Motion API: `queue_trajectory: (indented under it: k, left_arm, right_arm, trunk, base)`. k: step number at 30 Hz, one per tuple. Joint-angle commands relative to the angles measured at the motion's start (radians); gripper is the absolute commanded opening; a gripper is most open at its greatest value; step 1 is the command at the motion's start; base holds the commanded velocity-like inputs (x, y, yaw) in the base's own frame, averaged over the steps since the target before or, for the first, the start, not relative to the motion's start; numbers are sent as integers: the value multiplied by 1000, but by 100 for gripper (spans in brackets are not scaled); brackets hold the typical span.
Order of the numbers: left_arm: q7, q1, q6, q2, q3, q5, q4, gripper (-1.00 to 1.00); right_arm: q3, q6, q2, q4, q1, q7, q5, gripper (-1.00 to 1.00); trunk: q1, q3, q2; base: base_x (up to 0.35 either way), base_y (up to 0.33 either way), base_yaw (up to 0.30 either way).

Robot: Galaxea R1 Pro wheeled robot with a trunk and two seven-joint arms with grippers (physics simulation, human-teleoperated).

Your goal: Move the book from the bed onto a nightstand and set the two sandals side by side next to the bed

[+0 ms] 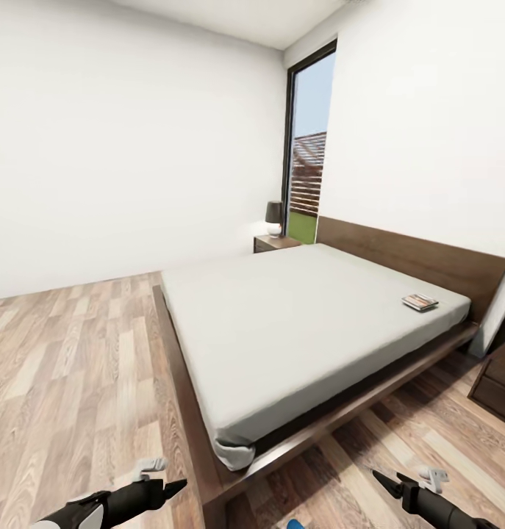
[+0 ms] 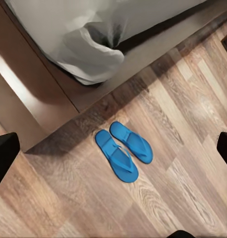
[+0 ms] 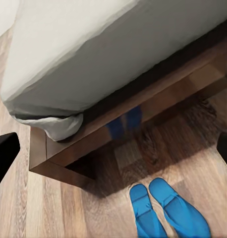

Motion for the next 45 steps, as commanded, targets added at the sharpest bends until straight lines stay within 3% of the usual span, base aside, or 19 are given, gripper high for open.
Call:
queue_trajectory:
  k: [1, 45]
  left_arm:
    - [-3, 0, -3, 0, 3, -4, 1, 100]
    - [-3, 0, -3, -3, 3, -4, 1, 100]
  right_arm:
    - [5, -5, 0, 5, -2, 3, -8, 100]
    - [5, -5, 0, 5, -2, 2, -8, 100]
  trunk:
    - [-4, 2, 7]
    - [-173, 140, 315]
  base:
    - [0, 0, -283]
    - [0, 0, -283]
